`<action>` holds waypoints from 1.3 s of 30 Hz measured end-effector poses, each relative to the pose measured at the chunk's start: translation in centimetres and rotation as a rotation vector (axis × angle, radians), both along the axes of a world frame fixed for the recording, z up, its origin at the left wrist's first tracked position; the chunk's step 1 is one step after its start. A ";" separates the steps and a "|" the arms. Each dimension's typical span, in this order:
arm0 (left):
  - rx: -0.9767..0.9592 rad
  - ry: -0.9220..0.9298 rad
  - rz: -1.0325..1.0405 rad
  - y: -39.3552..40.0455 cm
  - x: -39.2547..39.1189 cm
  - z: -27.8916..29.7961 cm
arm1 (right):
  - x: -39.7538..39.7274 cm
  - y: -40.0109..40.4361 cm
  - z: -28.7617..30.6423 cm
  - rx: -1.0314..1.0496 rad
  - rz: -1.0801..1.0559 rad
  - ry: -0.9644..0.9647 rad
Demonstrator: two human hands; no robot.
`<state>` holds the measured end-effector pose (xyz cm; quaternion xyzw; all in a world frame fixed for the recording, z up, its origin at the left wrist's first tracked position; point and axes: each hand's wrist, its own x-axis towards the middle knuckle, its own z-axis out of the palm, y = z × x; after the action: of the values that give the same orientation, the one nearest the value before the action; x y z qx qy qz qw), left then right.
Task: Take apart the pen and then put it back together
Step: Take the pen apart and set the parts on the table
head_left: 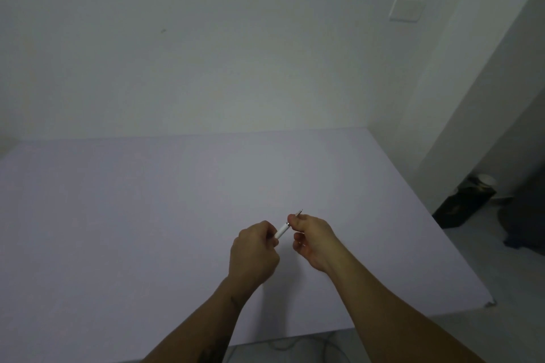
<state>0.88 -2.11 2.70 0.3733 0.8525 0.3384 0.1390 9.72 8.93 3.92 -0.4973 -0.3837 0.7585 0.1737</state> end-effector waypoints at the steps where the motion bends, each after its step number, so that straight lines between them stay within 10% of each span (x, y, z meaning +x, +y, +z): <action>1: -0.001 0.002 0.001 0.0 0.0 0.0 | -0.1 0.0 0.0 0.012 -0.009 0.008; 39: -0.005 0.017 0.016 -0.8 0.4 0.1 | 1.1 -0.6 0.8 -0.011 0.090 0.075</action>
<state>1.23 -2.88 2.78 0.3692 0.8574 0.3342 0.1300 10.85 8.33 4.69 -0.4518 -0.3949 0.7856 0.1509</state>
